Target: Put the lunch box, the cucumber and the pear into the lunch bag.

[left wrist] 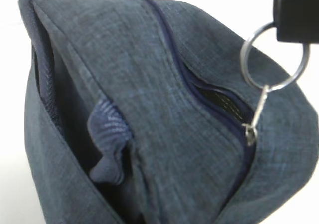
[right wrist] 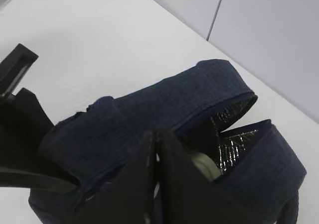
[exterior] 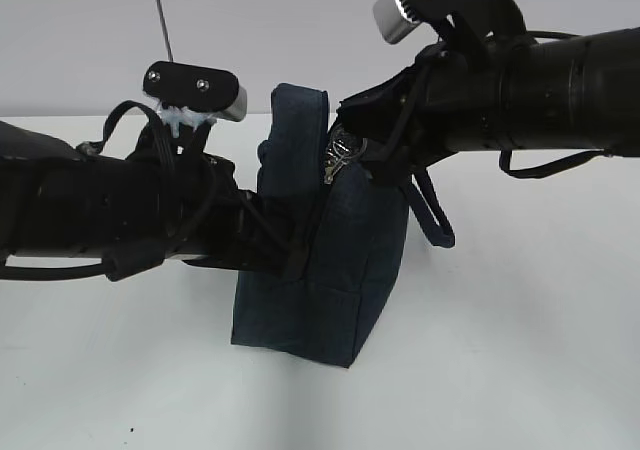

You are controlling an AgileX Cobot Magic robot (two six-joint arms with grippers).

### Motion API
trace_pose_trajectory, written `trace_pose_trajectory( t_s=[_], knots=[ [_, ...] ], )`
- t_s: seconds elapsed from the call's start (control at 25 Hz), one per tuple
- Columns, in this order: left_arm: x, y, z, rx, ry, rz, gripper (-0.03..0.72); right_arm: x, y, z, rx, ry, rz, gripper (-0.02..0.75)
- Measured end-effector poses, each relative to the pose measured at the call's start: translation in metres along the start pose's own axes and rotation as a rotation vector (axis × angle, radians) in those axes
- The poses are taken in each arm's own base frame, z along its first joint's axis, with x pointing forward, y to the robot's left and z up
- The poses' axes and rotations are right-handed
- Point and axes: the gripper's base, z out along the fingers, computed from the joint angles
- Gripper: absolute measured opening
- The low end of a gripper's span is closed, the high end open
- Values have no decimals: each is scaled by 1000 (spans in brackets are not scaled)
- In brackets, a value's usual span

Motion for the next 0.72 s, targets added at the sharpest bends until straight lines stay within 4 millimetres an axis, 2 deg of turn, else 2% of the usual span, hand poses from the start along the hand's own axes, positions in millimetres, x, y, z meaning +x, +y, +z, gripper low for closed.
trace_pose_trajectory(
  t_s=[0.28,0.72],
  knots=[
    [0,0,0,2,1,8,-8,-8,-1,0,-4,-26,-18,6],
    [0,0,0,1,1,12,-13,-7,-10,18,21,1,-44,6]
  ],
)
